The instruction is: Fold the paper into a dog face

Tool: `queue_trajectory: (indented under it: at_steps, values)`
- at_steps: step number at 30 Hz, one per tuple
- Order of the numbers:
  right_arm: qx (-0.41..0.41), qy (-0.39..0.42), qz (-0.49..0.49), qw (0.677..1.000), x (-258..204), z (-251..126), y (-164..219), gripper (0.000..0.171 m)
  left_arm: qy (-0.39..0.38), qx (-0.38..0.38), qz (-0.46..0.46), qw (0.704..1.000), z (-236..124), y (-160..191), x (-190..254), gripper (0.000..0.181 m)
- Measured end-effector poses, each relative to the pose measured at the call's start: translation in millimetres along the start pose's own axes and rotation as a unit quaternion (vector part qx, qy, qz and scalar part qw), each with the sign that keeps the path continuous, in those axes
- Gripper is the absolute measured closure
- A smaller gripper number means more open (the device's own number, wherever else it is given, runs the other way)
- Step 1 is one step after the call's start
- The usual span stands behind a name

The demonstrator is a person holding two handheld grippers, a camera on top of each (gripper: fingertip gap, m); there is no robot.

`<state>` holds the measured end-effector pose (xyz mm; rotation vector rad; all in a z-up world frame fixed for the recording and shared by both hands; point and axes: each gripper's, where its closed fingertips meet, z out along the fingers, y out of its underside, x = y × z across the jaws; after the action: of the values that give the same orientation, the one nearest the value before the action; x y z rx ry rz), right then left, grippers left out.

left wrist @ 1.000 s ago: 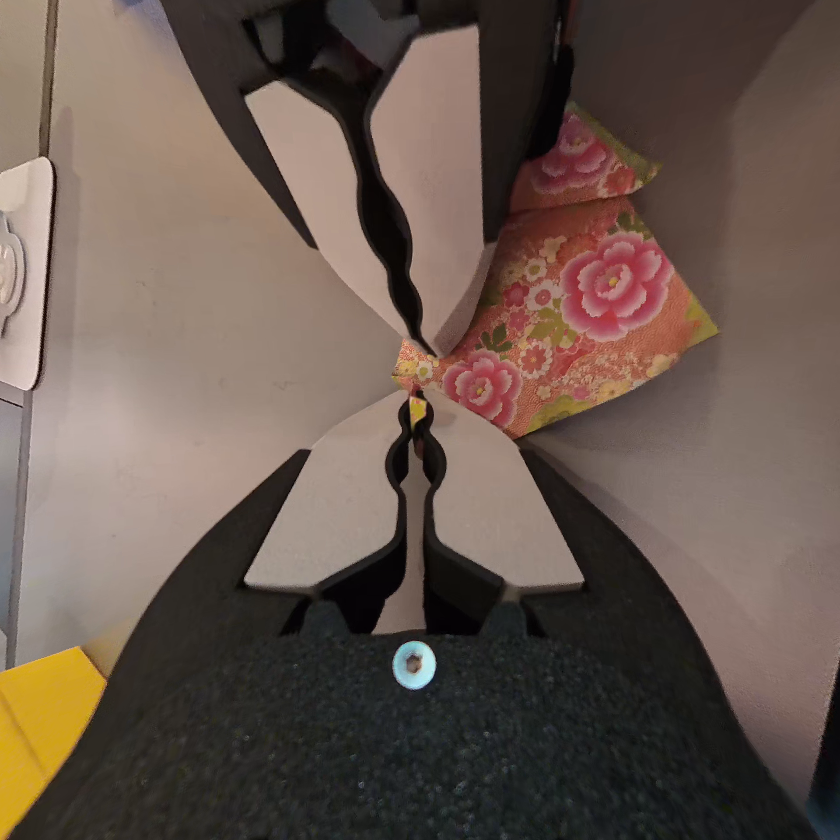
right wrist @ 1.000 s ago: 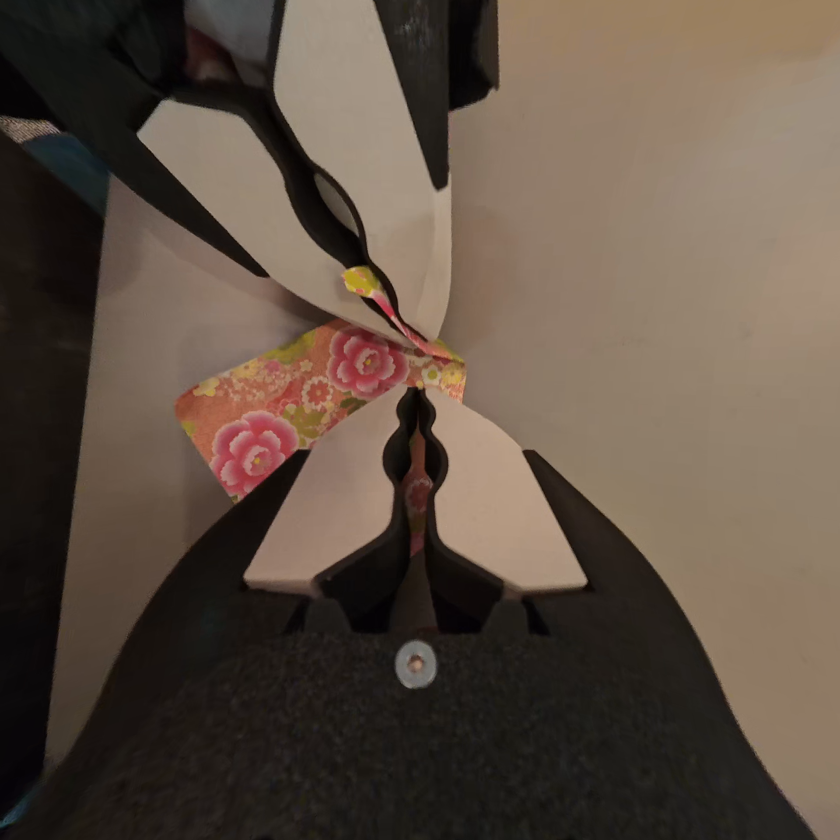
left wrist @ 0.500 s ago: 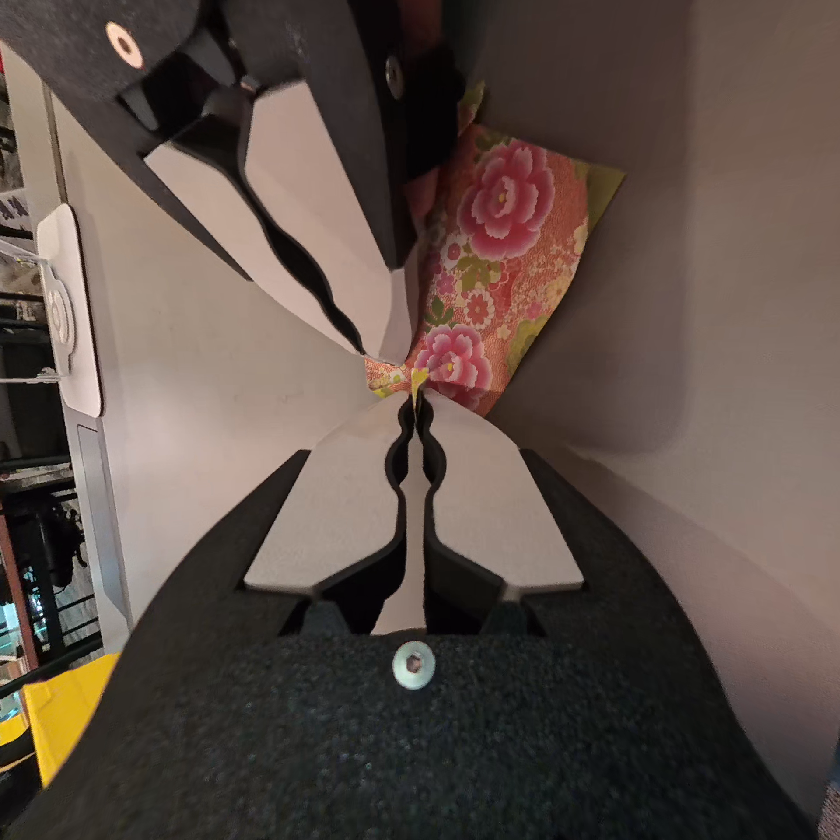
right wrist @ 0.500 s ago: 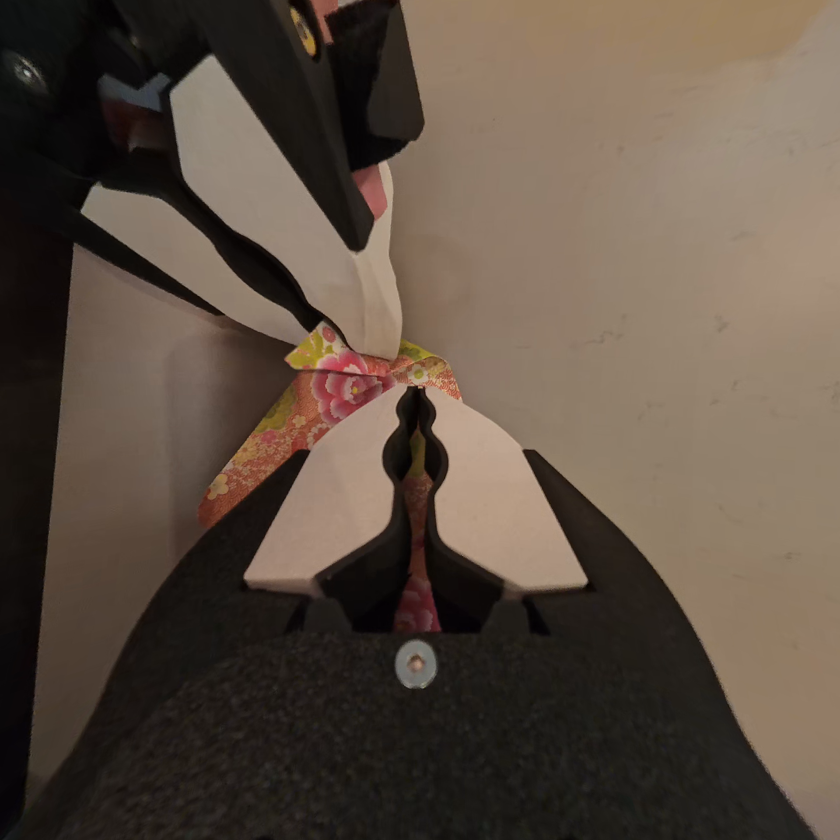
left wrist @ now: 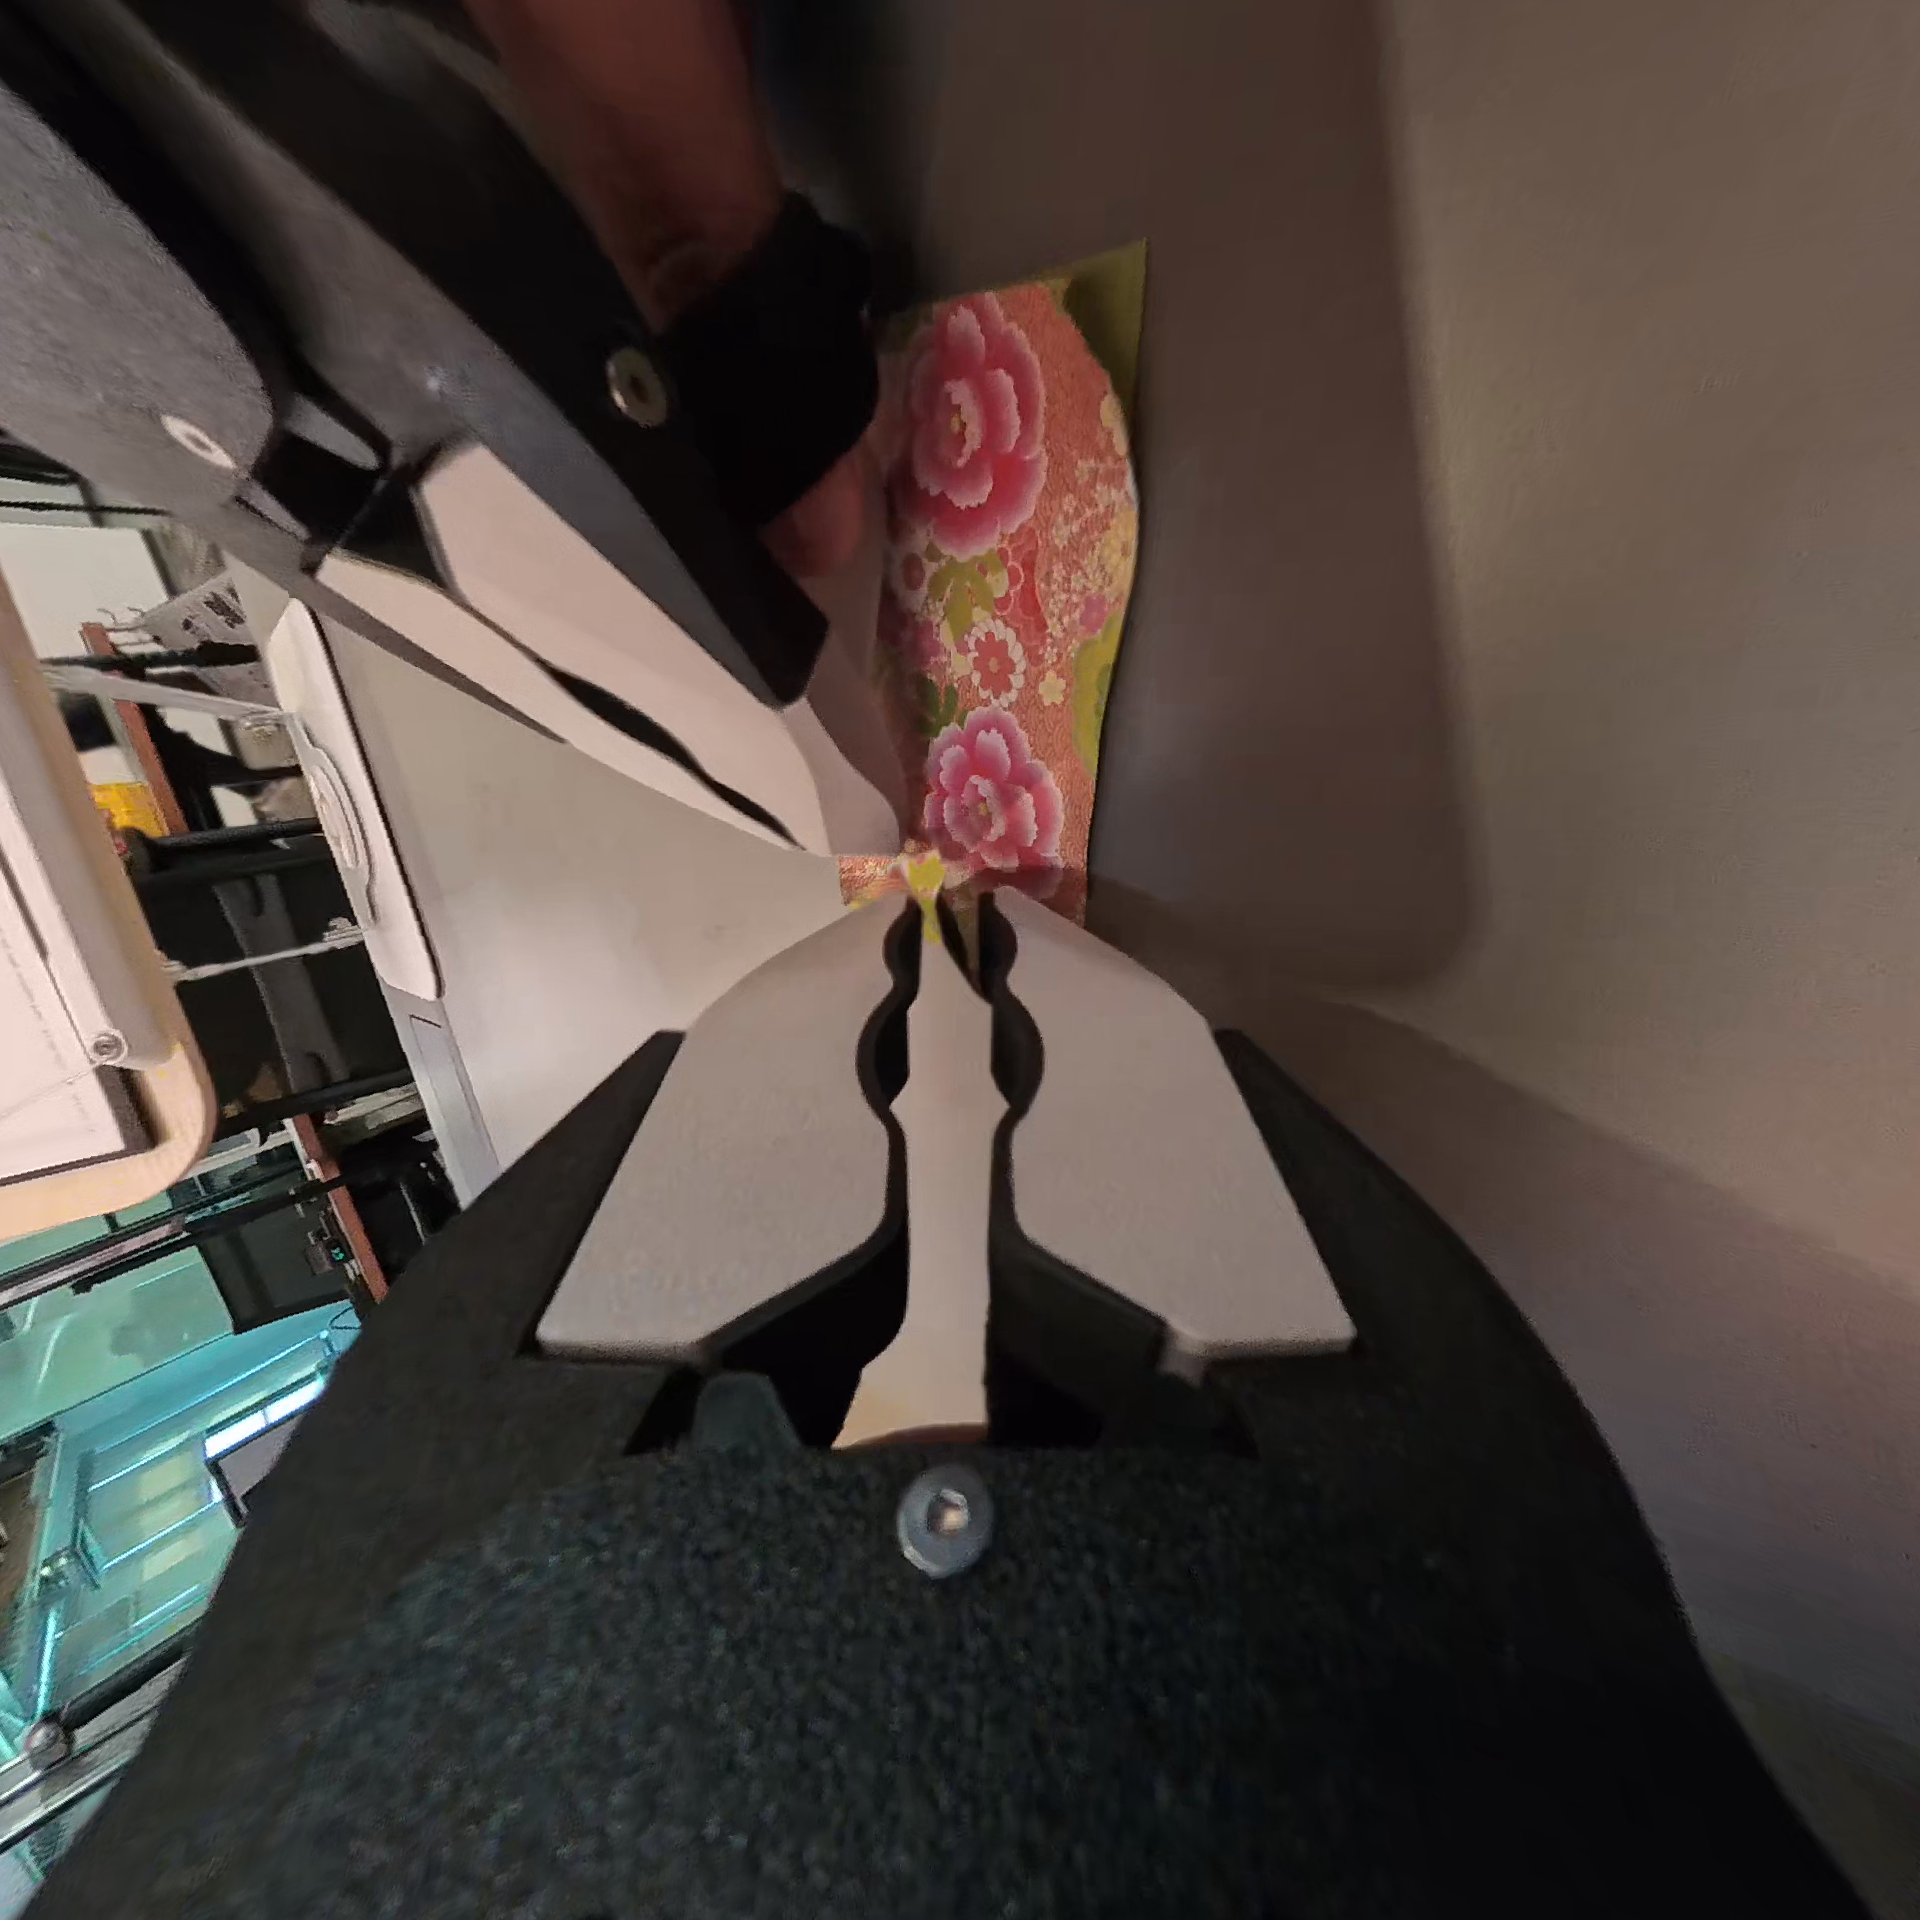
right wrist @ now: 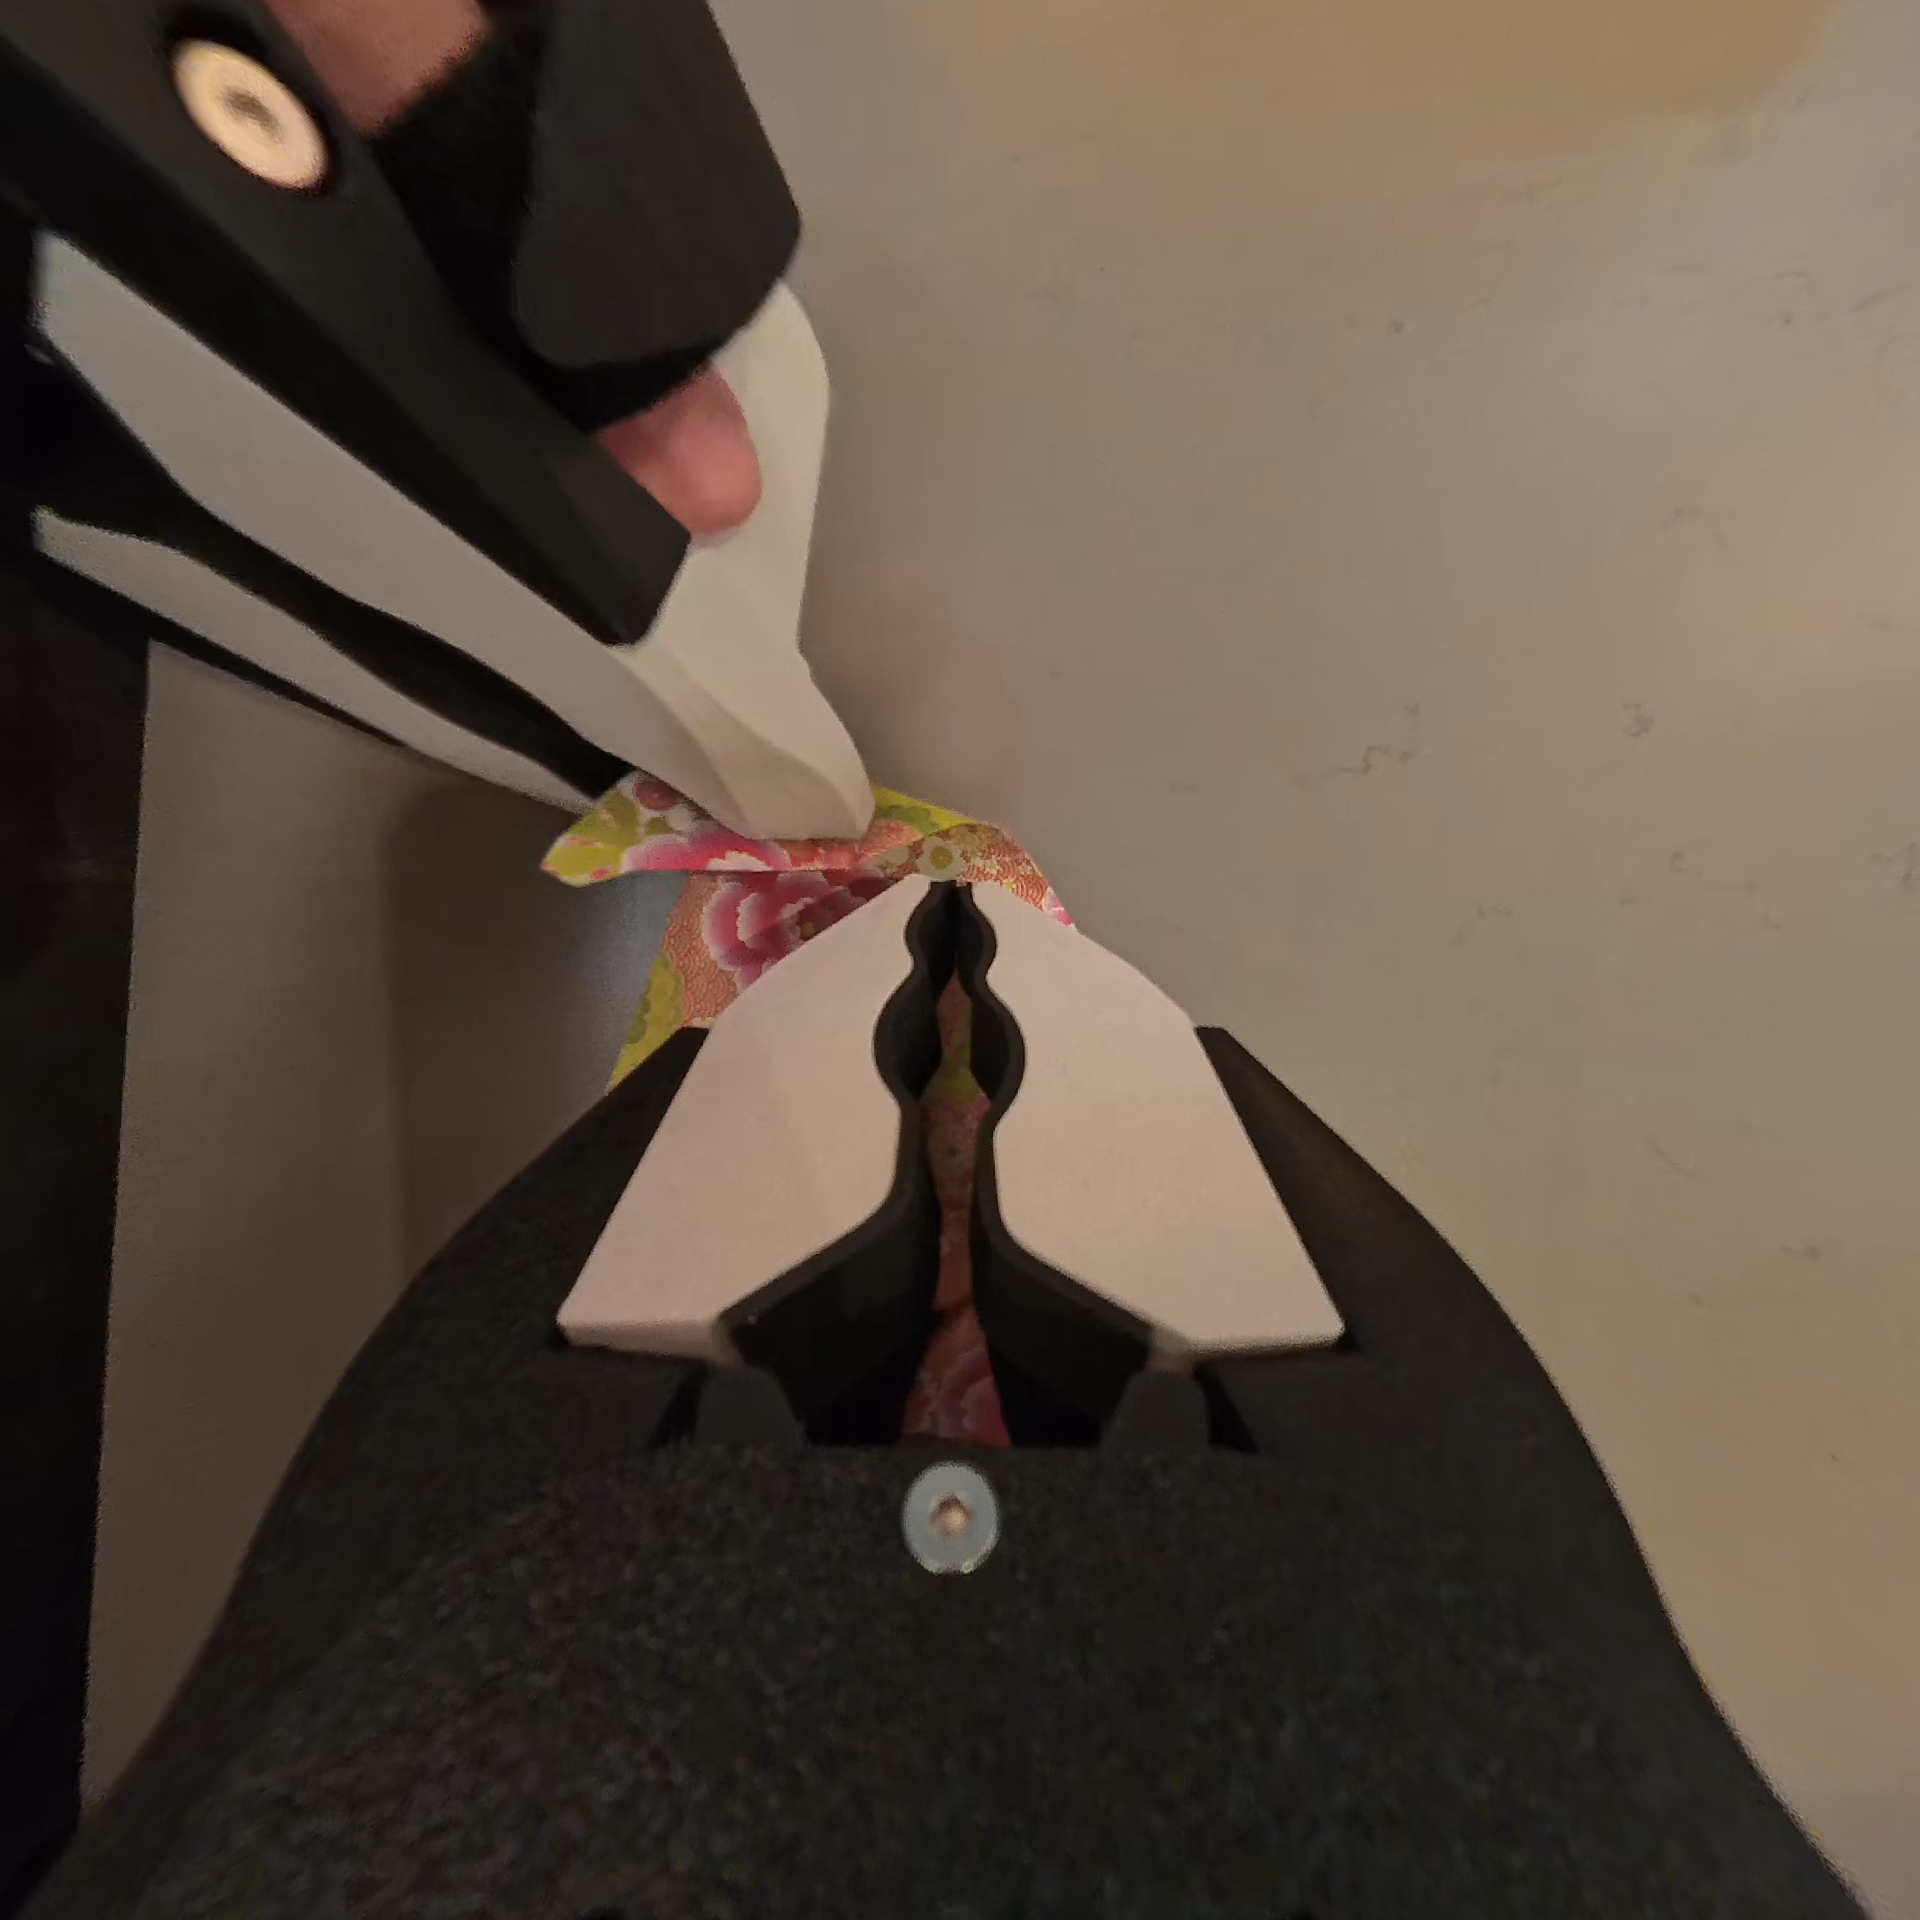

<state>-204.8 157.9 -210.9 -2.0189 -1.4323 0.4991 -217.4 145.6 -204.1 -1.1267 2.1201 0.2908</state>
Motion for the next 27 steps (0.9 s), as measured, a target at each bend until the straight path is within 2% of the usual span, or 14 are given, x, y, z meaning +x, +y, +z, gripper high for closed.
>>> queue_trajectory:
  at_steps: [7, 13, 21, 27]
  values:
    - [0.001, -0.001, 0.01, 1.0, 0, 0, 0, 0.171, 0.047, 0.02, -0.028, 0.998, -6, -9, 13, 0.169]
    - [0.001, 0.002, 0.01, 1.0, 0, 0, 0, 0.171, 0.057, 0.006, 0.014, 0.998, -9, -4, 19, 0.173]
    - [0.001, -0.017, 0.04, 0.999, 1, -1, 0, 0.171, 0.114, 0.003, 0.014, 0.993, -8, 2, 21, 0.176]
    - [0.016, -0.043, 0.074, 0.996, 4, -14, 1, 0.171, 0.124, -0.009, 0.009, 0.992, -7, 6, 18, 0.178]
